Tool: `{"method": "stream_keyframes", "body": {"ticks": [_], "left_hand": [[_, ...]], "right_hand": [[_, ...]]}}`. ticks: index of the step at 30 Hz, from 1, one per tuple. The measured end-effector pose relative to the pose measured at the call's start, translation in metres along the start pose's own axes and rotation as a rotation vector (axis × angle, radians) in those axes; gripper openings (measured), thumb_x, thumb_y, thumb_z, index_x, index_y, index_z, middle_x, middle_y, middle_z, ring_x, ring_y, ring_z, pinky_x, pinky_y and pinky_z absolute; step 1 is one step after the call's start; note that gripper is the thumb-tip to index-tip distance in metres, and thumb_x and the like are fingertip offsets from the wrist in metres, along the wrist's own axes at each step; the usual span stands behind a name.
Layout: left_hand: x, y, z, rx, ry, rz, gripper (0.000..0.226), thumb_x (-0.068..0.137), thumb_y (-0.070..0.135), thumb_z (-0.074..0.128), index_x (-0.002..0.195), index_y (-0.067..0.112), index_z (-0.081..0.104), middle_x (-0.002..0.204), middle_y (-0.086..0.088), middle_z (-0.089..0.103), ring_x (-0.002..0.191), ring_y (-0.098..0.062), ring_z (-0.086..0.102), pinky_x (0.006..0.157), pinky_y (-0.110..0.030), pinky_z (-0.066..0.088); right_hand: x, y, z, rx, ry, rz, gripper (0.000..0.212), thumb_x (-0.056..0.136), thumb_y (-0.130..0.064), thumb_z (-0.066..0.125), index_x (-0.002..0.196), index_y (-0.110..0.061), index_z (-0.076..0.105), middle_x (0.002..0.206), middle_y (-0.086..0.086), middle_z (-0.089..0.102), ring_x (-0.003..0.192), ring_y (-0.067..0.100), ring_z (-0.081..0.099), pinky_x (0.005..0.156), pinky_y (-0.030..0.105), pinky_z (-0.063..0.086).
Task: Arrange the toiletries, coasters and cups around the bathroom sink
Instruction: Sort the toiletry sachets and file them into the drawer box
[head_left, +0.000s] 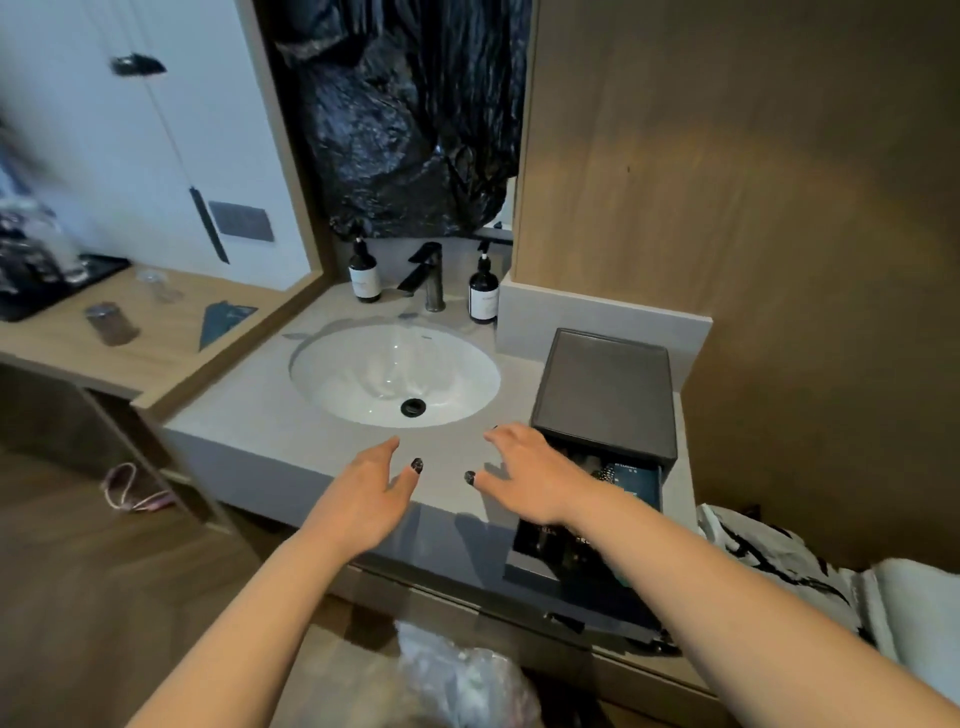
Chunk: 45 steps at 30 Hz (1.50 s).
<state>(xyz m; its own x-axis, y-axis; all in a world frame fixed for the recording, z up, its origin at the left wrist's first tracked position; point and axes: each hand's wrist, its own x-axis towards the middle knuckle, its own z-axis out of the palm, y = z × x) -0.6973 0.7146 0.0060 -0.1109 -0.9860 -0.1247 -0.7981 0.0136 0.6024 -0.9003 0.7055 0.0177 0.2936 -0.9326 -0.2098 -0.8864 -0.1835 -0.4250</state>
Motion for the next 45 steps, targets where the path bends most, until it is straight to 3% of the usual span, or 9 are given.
{"method": "stream_keyframes", "body": {"ticks": [5,11,16,27,38,45], "left_hand": [[0.008,-0.042,-0.036,-0.015,0.037,-0.056,0.057,0.100,0.040,0.040,0.150,0.017,0.026,0.155,-0.004,0.033,0.135,-0.024,0.042,0.112,-0.036,0.029],[0.041,-0.105,-0.087,-0.005,0.024,-0.049,0.057,0.100,0.039,0.041,0.150,0.019,0.026,0.155,-0.003,0.032,0.140,-0.021,0.034,0.114,-0.033,0.025],[0.074,-0.161,-0.134,0.034,0.018,-0.013,0.057,0.099,0.040,0.043,0.149,0.019,0.027,0.155,-0.003,0.033,0.142,-0.020,0.031,0.115,-0.035,0.024],[0.129,-0.242,-0.218,0.104,-0.053,0.026,0.058,0.099,0.043,0.040,0.151,0.021,0.025,0.156,0.001,0.031,0.142,-0.018,0.030,0.115,-0.035,0.025],[0.214,-0.293,-0.258,-0.027,-0.059,-0.132,0.058,0.098,0.036,0.047,0.150,0.024,0.025,0.153,-0.005,0.035,0.134,-0.025,0.042,0.109,-0.041,0.036],[0.282,-0.329,-0.289,-0.017,-0.031,-0.190,0.055,0.098,0.035,0.047,0.149,0.022,0.028,0.147,-0.009,0.044,0.123,-0.024,0.052,0.102,-0.035,0.040]], "right_hand": [[0.041,-0.034,0.011,-0.057,-0.024,-0.022,0.074,0.094,-0.050,0.046,0.150,-0.009,0.020,0.151,0.011,0.029,0.140,0.028,0.024,0.113,0.043,0.028],[0.104,-0.095,0.028,-0.056,-0.042,0.011,0.075,0.094,-0.050,0.046,0.150,-0.007,0.020,0.155,0.010,0.023,0.143,0.028,0.021,0.115,0.041,0.026],[0.155,-0.149,0.038,-0.039,-0.032,0.051,0.069,0.093,-0.051,0.047,0.145,-0.008,0.032,0.151,0.009,0.029,0.140,0.026,0.026,0.112,0.041,0.031],[0.252,-0.245,0.045,0.030,0.008,0.043,0.071,0.093,-0.051,0.047,0.149,-0.013,0.026,0.156,0.003,0.022,0.143,0.022,0.021,0.111,0.037,0.027],[0.370,-0.276,0.042,0.061,-0.014,0.007,0.065,0.094,-0.043,0.051,0.149,-0.015,0.028,0.155,0.001,0.023,0.143,0.020,0.023,0.113,0.039,0.030],[0.455,-0.289,0.035,0.129,-0.041,0.006,0.060,0.095,-0.037,0.052,0.148,-0.018,0.031,0.154,0.000,0.026,0.141,0.021,0.026,0.113,0.040,0.031]]}}
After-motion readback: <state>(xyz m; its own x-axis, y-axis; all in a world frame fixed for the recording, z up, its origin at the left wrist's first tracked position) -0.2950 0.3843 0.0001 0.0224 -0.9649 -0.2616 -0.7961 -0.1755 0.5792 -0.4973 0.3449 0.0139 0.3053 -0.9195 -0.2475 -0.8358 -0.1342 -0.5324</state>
